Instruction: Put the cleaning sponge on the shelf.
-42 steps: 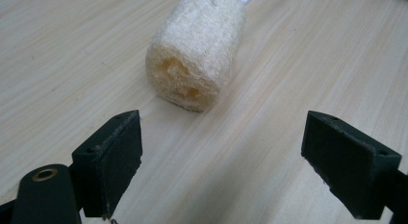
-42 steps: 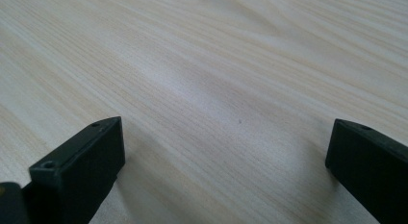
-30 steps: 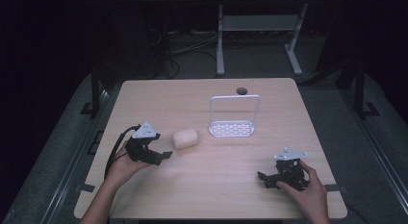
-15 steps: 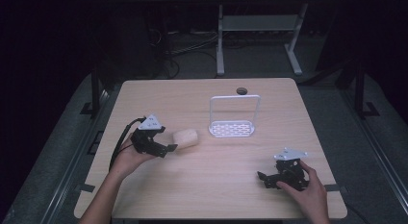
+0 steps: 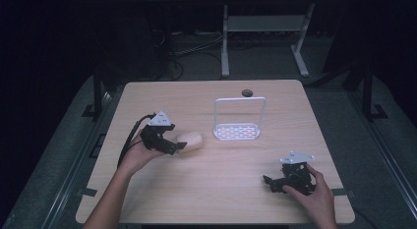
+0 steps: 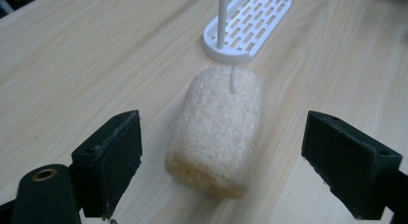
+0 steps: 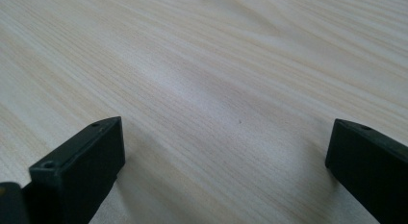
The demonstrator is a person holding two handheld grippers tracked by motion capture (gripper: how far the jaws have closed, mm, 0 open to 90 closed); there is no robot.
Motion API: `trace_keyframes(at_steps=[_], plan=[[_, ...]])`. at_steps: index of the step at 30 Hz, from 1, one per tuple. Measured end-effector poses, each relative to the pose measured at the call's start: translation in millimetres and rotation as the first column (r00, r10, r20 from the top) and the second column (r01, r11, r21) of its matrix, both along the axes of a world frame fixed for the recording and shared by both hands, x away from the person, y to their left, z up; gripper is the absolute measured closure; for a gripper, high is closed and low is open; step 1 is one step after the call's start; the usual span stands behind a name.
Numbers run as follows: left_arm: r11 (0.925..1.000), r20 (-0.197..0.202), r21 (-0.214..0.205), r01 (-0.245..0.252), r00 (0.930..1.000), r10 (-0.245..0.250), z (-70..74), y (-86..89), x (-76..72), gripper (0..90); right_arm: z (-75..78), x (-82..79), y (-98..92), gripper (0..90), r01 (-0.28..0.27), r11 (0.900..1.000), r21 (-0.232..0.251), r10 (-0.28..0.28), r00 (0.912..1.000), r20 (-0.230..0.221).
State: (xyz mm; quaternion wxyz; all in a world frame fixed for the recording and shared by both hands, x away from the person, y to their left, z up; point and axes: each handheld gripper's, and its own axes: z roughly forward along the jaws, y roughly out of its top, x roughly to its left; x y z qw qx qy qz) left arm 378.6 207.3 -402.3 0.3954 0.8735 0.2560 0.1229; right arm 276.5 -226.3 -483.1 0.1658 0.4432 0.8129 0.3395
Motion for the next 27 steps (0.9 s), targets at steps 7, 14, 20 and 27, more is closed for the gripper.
trace_keyframes(at_steps=[7, 14, 20, 27], plan=[[0.9996, -0.011, -0.002, 0.028, 0.9995, -0.028, -2.3, -9.2, 9.1, 13.6, 0.0, 0.0, 0.0, 0.0, 0.0, 1.0, 0.0, 0.0, 1.0, 0.0], [0.9984, -0.033, 0.007, 0.055, 0.9979, -0.055, -8.0, -19.6, 17.3, 13.6, 0.0, 0.0, 0.0, 0.0, 0.0, 1.0, 0.0, 0.0, 1.0, 0.0], [0.9972, -0.055, 0.029, 0.068, 0.9963, -0.067, -17.8, -22.8, 23.4, 13.5, 0.0, 0.0, -0.1, 0.0, -0.001, 1.0, -0.001, 0.001, 1.0, 0.001], [0.9956, -0.08, 0.043, 0.083, 0.9936, -0.08, -27.9, -26.9, 28.4, 13.5, 0.0, 0.0, -0.2, 0.0, -0.001, 1.0, 0.0, 0.001, 1.0, 0.0]])
